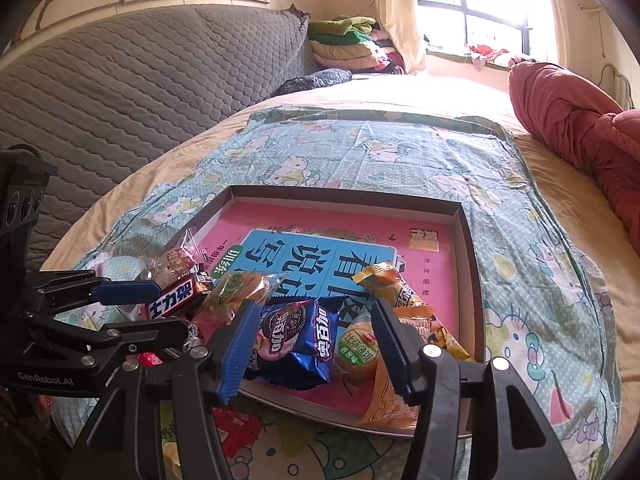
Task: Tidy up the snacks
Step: 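Withdraw both tools from the tray toward the red wafer and green candy bag, then grasp the red wafer bar with the left tool while the right tool grasps the green-label candy bag, then carry the red wafer into the tray with the left tool while the right tool carries the candy bag, then open the left tool onto the tray while the right tool releases the candy bag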
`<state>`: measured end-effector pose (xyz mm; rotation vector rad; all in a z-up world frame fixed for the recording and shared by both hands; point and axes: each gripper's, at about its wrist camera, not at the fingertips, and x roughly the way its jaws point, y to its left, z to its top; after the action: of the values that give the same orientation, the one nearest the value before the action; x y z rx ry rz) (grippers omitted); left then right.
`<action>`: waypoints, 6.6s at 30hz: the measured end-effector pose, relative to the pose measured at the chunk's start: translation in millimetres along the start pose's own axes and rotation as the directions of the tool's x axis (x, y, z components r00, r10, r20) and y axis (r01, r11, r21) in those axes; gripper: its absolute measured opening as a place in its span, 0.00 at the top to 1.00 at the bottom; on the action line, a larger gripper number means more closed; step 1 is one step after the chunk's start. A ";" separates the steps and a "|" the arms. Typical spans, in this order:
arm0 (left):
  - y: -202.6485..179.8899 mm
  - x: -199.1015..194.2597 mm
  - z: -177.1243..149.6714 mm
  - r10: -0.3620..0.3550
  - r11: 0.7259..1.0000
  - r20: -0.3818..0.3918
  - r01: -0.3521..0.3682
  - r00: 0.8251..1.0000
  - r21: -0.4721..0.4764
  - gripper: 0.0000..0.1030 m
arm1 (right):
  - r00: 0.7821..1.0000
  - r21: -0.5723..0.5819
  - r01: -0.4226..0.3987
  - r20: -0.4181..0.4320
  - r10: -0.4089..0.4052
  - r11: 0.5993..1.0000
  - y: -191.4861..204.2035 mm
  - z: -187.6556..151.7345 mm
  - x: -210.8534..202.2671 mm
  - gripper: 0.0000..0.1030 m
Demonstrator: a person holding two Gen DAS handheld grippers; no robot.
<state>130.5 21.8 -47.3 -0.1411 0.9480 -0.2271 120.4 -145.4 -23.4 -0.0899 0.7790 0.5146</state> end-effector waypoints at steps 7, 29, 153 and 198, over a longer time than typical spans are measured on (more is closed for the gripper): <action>2.7 -10.5 3.3 -0.001 1.000 0.019 0.001 1.000 -0.002 0.37 | 1.000 -0.001 -0.001 0.018 0.001 1.000 0.1 2.1 -5.4 0.42; -2.8 -28.8 -5.1 -0.010 0.999 0.006 0.010 1.000 0.045 0.37 | 0.997 -0.016 -0.026 0.077 0.027 1.000 13.6 0.5 -44.0 0.34; 5.9 14.8 11.0 0.003 1.000 0.046 -0.003 0.999 -0.001 0.81 | 1.000 0.118 -0.011 -0.026 0.014 0.993 -17.8 -15.8 3.8 0.61; 3.9 2.2 14.7 -0.024 1.000 0.049 0.024 0.999 0.002 0.44 | 1.000 0.147 0.012 -0.024 -0.008 0.989 -22.9 -14.6 -0.8 0.60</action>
<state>144.2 25.4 -41.3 -0.1559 0.8978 -0.2451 121.3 -169.6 -35.7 0.0373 0.8370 0.4458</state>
